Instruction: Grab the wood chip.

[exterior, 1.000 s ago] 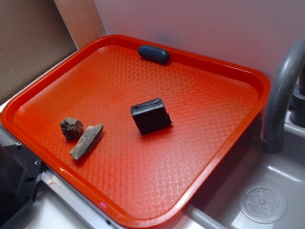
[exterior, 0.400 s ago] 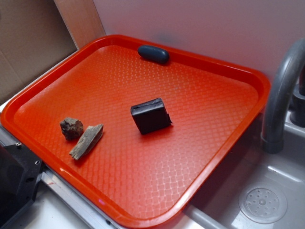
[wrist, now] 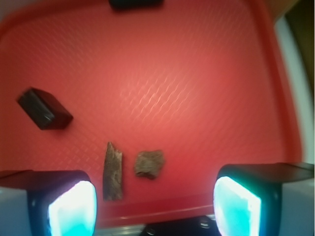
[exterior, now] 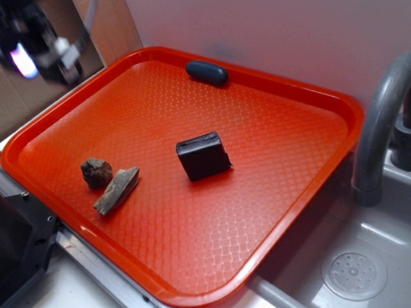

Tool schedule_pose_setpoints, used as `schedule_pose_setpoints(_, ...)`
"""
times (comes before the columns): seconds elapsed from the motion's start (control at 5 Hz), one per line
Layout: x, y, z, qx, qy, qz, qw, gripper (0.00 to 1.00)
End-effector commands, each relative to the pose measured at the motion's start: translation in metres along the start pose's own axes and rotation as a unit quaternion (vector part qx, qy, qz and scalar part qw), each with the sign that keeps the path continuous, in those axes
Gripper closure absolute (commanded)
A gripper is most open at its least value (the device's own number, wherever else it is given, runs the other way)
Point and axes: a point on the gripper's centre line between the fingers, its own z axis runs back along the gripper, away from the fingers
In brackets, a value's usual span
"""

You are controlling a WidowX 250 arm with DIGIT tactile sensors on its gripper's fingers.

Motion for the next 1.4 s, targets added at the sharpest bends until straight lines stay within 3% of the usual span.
schedule_pose_setpoints(0.0,-0.023,-0.037,-0.054,-0.008,0.026,-0.029,0.999,0.00)
schedule_pose_setpoints(0.4,-0.051,-0.049,-0.079,-0.026,0.080,0.053,0.995,0.00)
schedule_pose_setpoints(0.6,-0.035,-0.035,-0.089,-0.050,0.093,0.038,0.994,0.00)
schedule_pose_setpoints(0.8,-0.034,-0.049,-0.102,-0.088,0.105,0.028,0.990,0.00)
schedule_pose_setpoints(1.0,-0.035,-0.058,-0.112,-0.043,0.097,0.019,0.994,0.00)
schedule_pose_setpoints(1.2,-0.039,-0.065,-0.116,-0.021,0.094,0.008,0.995,0.00)
